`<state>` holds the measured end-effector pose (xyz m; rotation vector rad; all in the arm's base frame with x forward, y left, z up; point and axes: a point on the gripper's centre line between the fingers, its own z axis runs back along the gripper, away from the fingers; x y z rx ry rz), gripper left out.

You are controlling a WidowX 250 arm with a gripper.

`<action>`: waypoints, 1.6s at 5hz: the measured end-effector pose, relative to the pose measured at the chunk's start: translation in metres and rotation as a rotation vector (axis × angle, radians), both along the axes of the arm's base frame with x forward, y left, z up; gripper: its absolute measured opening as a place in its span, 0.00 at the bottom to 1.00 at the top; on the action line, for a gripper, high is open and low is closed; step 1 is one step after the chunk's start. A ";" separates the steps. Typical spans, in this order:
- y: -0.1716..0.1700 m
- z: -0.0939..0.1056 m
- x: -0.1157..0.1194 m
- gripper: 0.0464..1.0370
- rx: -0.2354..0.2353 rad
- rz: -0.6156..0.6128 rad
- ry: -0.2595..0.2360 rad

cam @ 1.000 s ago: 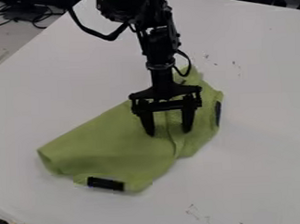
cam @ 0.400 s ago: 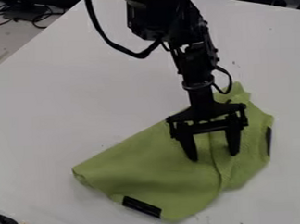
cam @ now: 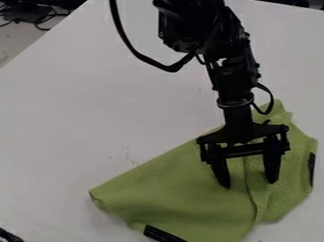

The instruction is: Move the cloth to the right of the table

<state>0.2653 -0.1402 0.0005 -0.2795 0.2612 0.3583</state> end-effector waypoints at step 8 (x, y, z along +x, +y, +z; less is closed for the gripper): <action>0.092 0.114 0.026 0.96 0.310 -0.044 -0.139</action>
